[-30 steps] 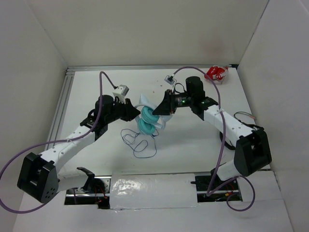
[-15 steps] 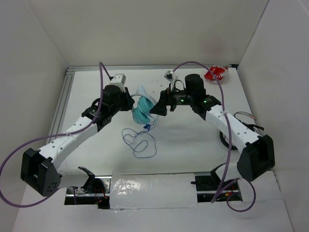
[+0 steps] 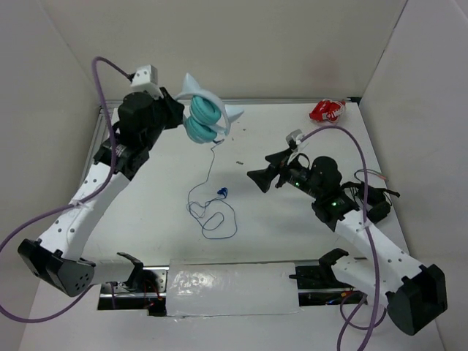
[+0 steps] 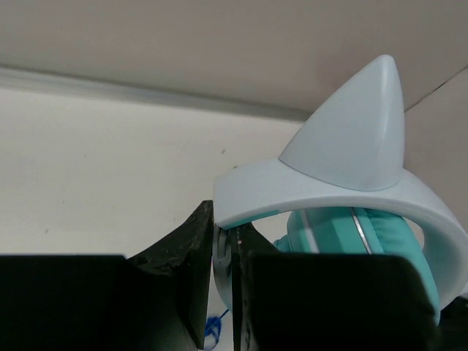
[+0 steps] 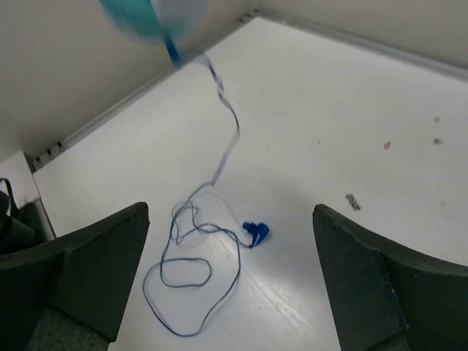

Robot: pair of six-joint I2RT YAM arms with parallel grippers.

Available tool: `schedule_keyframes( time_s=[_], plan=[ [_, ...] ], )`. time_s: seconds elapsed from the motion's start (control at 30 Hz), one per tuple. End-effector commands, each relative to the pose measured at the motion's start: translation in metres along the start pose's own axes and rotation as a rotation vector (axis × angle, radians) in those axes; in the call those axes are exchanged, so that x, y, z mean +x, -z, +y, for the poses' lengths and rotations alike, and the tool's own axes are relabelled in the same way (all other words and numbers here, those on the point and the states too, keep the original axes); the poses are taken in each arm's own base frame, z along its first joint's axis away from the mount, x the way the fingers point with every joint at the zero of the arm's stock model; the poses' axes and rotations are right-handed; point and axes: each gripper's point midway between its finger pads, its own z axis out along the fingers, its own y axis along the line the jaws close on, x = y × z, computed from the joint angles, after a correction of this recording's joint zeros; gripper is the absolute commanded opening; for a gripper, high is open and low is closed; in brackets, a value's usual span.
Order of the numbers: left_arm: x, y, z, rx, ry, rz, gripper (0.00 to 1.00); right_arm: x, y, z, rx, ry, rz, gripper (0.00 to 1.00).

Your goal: Wrap the headphones

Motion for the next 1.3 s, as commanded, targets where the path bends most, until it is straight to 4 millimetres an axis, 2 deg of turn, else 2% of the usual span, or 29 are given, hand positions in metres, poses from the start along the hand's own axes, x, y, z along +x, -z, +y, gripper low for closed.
schedule_keyframes(
  time_s=[0.0, 0.07, 0.13, 0.17, 0.2, 0.23, 0.27, 0.3, 0.33, 0.37, 0.4, 0.43, 0.47, 0.5, 0.53, 0.6, 0.63, 0.7, 0.73, 0.87, 0.9, 0.97, 1.0, 1.07, 1.17, 1.2, 1.23, 1.27],
  plan=[
    [-0.093, 0.034, -0.044, 0.162, 0.065, -0.224, 0.00, 0.007, -0.008, -0.008, 0.004, 0.025, -0.114, 1.00],
    [-0.114, 0.050, -0.060, 0.235, 0.068, -0.262, 0.00, 0.024, -0.018, -0.006, -0.040, -0.007, -0.086, 1.00],
    [-0.127, 0.061, -0.069, 0.275, 0.077, -0.282, 0.00, 0.032, -0.026, -0.002, -0.085, -0.021, -0.077, 1.00],
    [-0.136, 0.068, -0.075, 0.303, 0.078, -0.300, 0.00, 0.030, -0.034, 0.007, -0.143, -0.007, -0.109, 1.00],
    [-0.141, 0.072, -0.079, 0.322, 0.073, -0.312, 0.00, 0.038, -0.035, 0.011, -0.170, 0.002, -0.118, 1.00],
    [-0.147, 0.076, -0.084, 0.349, 0.062, -0.329, 0.00, 0.027, -0.038, 0.018, -0.208, 0.049, -0.184, 1.00],
    [-0.155, 0.078, -0.088, 0.358, 0.063, -0.342, 0.00, 0.039, -0.043, 0.026, -0.242, 0.062, -0.168, 1.00],
    [-0.160, 0.080, -0.091, 0.366, 0.064, -0.347, 0.00, 0.038, -0.047, 0.031, -0.257, 0.089, -0.181, 1.00],
    [-0.174, 0.089, -0.097, 0.385, 0.069, -0.369, 0.00, 0.042, -0.053, 0.033, -0.257, 0.129, -0.171, 1.00],
    [-0.168, 0.081, -0.097, 0.376, 0.068, -0.334, 0.00, 0.052, -0.063, 0.032, -0.248, 0.125, -0.139, 1.00],
    [-0.169, 0.082, -0.100, 0.387, 0.065, -0.328, 0.00, 0.046, -0.071, 0.040, -0.258, 0.135, -0.151, 1.00],
    [-0.170, 0.082, -0.103, 0.399, 0.066, -0.328, 0.00, 0.053, -0.078, 0.042, -0.269, 0.125, -0.143, 1.00],
    [-0.171, 0.083, -0.107, 0.420, 0.059, -0.329, 0.00, 0.056, -0.079, 0.049, -0.290, 0.121, -0.153, 1.00],
    [-0.172, 0.083, -0.108, 0.422, 0.059, -0.328, 0.00, 0.047, -0.078, 0.055, -0.310, 0.127, -0.208, 1.00],
    [-0.181, 0.088, -0.111, 0.429, 0.068, -0.342, 0.00, 0.053, -0.082, 0.055, -0.309, 0.097, -0.203, 1.00],
    [-0.181, 0.084, -0.112, 0.423, 0.069, -0.319, 0.00, 0.055, -0.087, 0.062, -0.313, 0.093, -0.220, 1.00],
    [-0.185, 0.088, -0.114, 0.429, 0.083, -0.325, 0.00, 0.065, -0.092, 0.062, -0.312, 0.080, -0.202, 1.00],
    [-0.188, 0.094, -0.118, 0.455, 0.086, -0.332, 0.00, 0.062, -0.101, 0.068, -0.305, 0.061, -0.226, 1.00],
    [-0.189, 0.098, -0.119, 0.464, 0.094, -0.335, 0.00, 0.073, -0.109, 0.064, -0.284, 0.032, -0.210, 1.00],
    [-0.193, 0.110, -0.121, 0.488, 0.098, -0.347, 0.00, 0.087, -0.127, 0.047, -0.200, -0.045, -0.227, 1.00],
    [-0.194, 0.113, -0.121, 0.489, 0.103, -0.349, 0.00, 0.097, -0.132, 0.042, -0.181, -0.055, -0.208, 1.00],
    [-0.195, 0.117, -0.122, 0.499, 0.106, -0.349, 0.00, 0.098, -0.142, 0.040, -0.179, -0.064, -0.205, 1.00],
    [-0.195, 0.120, -0.123, 0.511, 0.105, -0.349, 0.00, 0.107, -0.147, 0.040, -0.184, -0.078, -0.182, 0.99],
    [-0.195, 0.122, -0.124, 0.517, 0.105, -0.350, 0.00, 0.103, -0.152, 0.044, -0.222, -0.089, -0.184, 0.94],
    [-0.198, 0.124, -0.124, 0.514, 0.107, -0.354, 0.00, 0.109, -0.152, 0.048, -0.247, -0.093, -0.154, 0.70],
    [-0.198, 0.124, -0.125, 0.515, 0.110, -0.352, 0.00, 0.113, -0.148, 0.048, -0.248, -0.095, -0.142, 0.53],
    [-0.198, 0.125, -0.124, 0.516, 0.114, -0.352, 0.00, 0.116, -0.146, 0.048, -0.247, -0.090, -0.135, 0.44],
    [-0.197, 0.126, -0.124, 0.521, 0.115, -0.352, 0.00, 0.117, -0.144, 0.047, -0.240, -0.091, -0.134, 0.29]
  ],
)
